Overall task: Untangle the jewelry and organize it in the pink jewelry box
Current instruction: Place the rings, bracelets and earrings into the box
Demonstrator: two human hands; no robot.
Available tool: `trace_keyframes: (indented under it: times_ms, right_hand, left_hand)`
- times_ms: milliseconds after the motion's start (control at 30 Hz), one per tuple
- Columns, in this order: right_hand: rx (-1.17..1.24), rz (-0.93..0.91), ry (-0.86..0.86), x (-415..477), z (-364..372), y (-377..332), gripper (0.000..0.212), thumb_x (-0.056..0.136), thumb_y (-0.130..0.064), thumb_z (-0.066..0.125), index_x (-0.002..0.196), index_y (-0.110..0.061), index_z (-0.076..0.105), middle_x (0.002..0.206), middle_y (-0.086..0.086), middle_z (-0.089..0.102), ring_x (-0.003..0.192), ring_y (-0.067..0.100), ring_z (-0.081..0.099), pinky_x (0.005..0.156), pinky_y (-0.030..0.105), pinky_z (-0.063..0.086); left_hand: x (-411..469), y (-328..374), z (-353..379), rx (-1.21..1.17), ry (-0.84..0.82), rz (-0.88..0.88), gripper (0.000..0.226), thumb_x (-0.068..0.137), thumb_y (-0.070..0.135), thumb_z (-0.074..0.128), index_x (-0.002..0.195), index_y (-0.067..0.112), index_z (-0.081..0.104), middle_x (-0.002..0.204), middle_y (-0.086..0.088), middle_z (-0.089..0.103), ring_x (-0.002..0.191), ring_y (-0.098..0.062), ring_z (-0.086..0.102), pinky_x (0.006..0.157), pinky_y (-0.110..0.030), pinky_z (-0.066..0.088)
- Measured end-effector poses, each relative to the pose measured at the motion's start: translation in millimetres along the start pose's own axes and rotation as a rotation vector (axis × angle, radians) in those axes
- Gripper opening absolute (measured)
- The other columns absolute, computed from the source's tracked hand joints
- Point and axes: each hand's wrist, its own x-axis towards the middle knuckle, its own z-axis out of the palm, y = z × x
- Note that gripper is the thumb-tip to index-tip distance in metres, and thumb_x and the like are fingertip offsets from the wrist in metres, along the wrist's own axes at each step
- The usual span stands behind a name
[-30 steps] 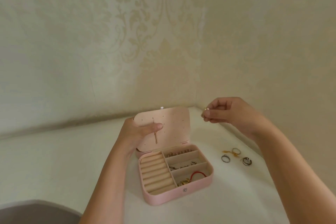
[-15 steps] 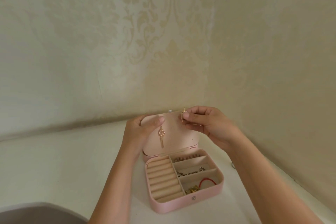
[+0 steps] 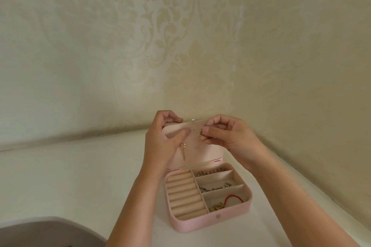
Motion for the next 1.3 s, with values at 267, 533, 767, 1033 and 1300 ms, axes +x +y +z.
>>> trace_keyframes:
  times_ms: [267,533,767,1033,1300]
  right_hand:
    - [0.348,0.051,0.074,3,13,13,0.01,0.082,0.005,0.06,0.086,-0.001,0.067,0.075,0.012,0.07,0.069,0.017,0.07,0.067,0.02,0.057]
    - [0.299,0.007,0.082,3,19,20,0.013,0.083,0.007,0.06,0.085,-0.003,0.066,0.076,0.007,0.07,0.075,0.014,0.069,0.071,0.021,0.057]
    - [0.115,-0.012,0.132,-1,19,14,0.015,0.083,0.001,0.065,0.096,0.0,0.072,0.084,0.011,0.072,0.079,0.015,0.069,0.07,0.018,0.055]
    - [-0.595,-0.046,0.302,-5,-4,-4,0.017,0.082,-0.028,0.072,0.066,-0.023,0.074,0.059,-0.011,0.067,0.05,0.01,0.053,0.053,0.017,0.037]
    - [-0.607,-0.166,0.207,-5,15,7,0.005,0.075,-0.023,0.078,0.078,-0.026,0.077,0.07,0.003,0.067,0.047,0.004,0.046,0.049,0.011,0.037]
  left_hand:
    - [-3,2,-1,0.074,-0.108,0.087,0.017,0.07,0.02,0.06,0.074,0.032,0.072,0.108,0.015,0.062,0.105,0.007,0.055,0.083,-0.008,0.041]
    - [0,-1,-2,0.098,-0.123,0.073,0.011,0.073,0.027,0.079,0.078,0.036,0.074,0.104,0.016,0.064,0.103,-0.002,0.06,0.089,-0.025,0.048]
    - [1,-1,-3,0.086,-0.114,0.064,0.022,0.076,0.012,0.077,0.072,0.034,0.072,0.099,0.013,0.064,0.096,0.004,0.059,0.08,-0.01,0.043]
    - [2,-1,-3,0.059,-0.127,0.069,0.017,0.08,0.008,0.072,0.076,0.024,0.071,0.103,0.011,0.063,0.096,0.006,0.058,0.078,-0.005,0.04]
    - [2,-1,-3,0.143,-0.134,0.115,0.032,0.077,0.009,0.075,0.074,0.04,0.07,0.099,0.016,0.06,0.097,0.003,0.057,0.08,-0.006,0.04]
